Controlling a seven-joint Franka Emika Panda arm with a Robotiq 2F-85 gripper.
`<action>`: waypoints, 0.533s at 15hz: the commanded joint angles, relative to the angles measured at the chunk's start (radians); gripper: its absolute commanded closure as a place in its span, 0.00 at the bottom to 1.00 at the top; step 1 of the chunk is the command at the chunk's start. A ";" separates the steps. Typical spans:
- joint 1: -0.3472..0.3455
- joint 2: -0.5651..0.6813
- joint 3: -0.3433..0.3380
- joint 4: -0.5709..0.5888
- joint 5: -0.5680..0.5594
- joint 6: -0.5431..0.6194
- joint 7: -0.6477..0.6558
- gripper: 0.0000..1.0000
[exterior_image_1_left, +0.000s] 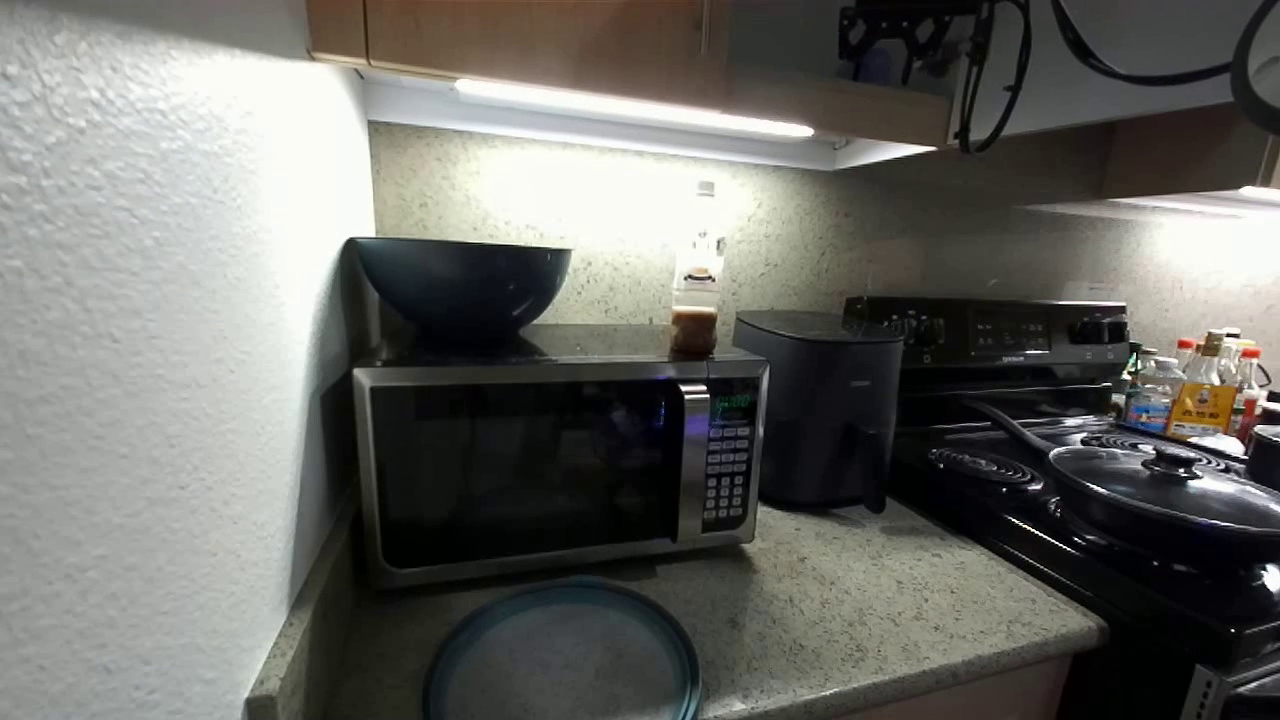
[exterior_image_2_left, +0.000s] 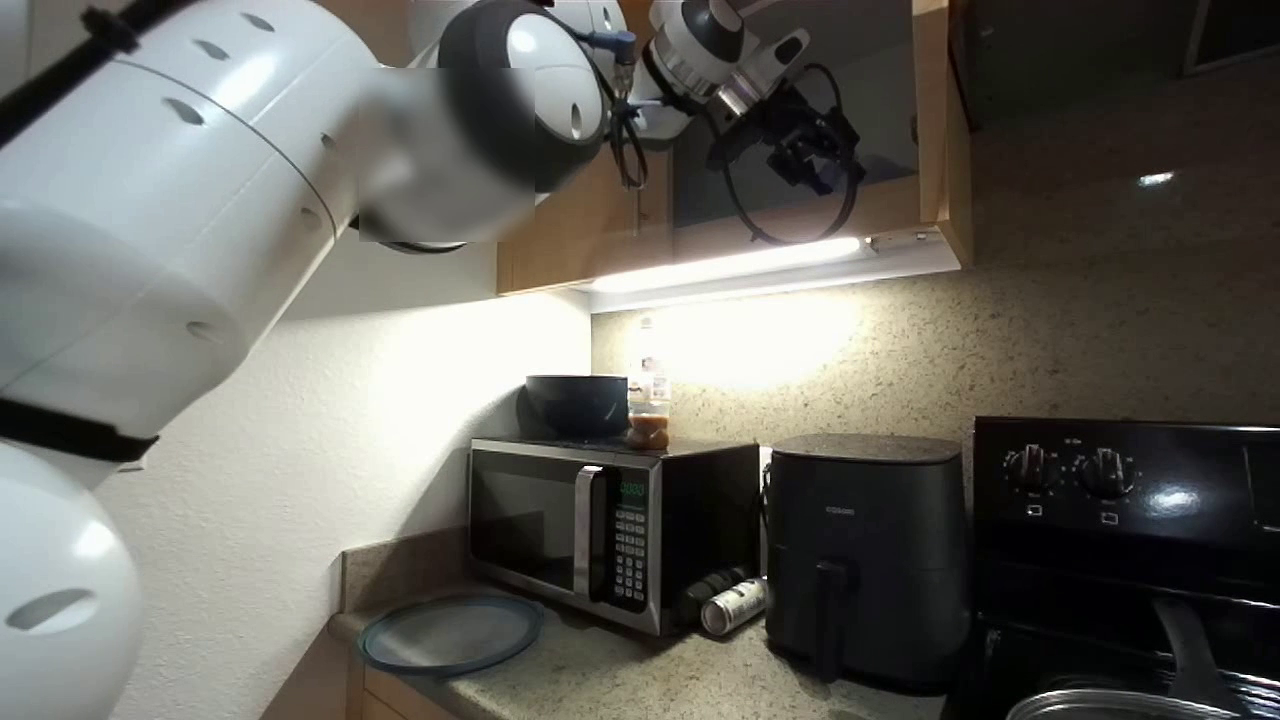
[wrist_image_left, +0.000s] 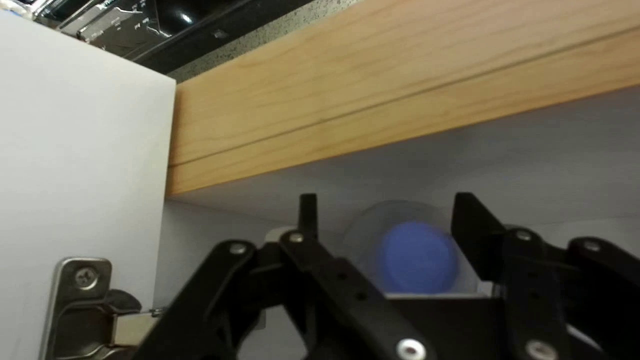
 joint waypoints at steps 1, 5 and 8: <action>-0.008 0.019 -0.008 0.041 0.003 -0.023 0.013 0.59; -0.003 -0.016 -0.010 0.024 0.001 -0.066 -0.001 0.85; -0.003 -0.057 -0.018 0.009 -0.005 -0.097 0.006 0.99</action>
